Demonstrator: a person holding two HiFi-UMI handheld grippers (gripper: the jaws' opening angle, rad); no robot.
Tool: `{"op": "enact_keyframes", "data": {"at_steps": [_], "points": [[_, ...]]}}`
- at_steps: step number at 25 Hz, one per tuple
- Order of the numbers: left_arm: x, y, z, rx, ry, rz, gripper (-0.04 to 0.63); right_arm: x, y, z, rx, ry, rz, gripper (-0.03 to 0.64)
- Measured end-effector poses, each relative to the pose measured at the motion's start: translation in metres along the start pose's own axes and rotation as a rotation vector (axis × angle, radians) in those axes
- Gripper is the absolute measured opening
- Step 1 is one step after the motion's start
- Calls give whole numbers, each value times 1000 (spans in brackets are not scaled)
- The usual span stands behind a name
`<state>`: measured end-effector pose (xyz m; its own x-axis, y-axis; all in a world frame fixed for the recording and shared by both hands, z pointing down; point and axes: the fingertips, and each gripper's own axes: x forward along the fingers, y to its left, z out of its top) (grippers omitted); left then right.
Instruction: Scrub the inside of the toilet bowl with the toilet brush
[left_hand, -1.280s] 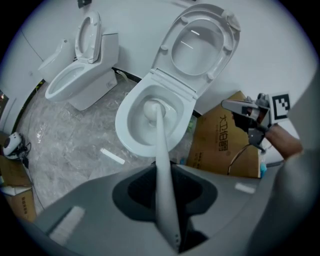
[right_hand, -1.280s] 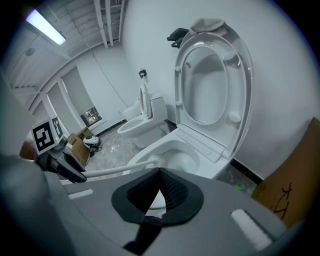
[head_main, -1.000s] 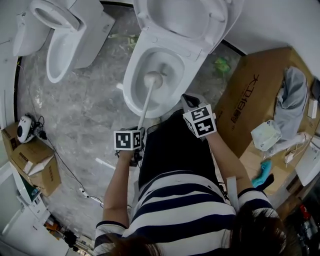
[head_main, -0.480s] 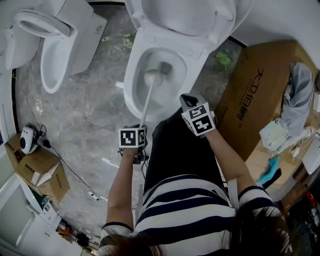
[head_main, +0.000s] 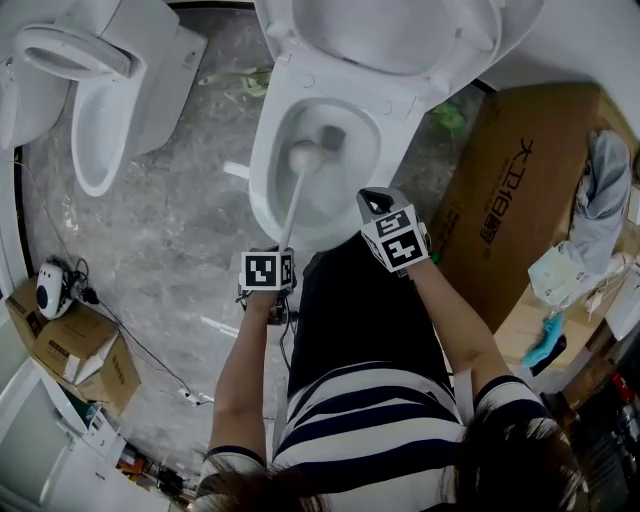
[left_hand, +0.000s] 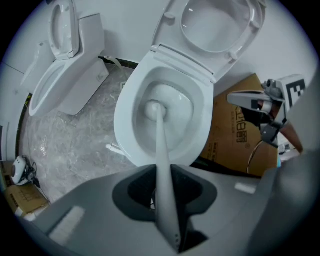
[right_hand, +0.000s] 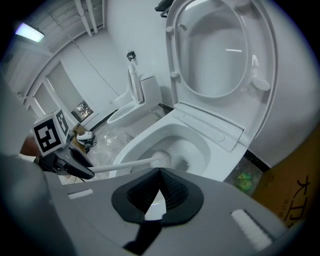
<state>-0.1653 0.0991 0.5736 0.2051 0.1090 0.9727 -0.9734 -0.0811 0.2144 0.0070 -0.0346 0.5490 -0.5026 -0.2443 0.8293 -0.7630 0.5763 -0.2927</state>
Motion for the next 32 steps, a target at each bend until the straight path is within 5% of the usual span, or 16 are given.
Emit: {"op": "enact_keyframes", "data": {"at_steps": [32], "points": [[58,-9,64,51,-46,-101,0,30,-9,-40,77,44,-20,-5]]}}
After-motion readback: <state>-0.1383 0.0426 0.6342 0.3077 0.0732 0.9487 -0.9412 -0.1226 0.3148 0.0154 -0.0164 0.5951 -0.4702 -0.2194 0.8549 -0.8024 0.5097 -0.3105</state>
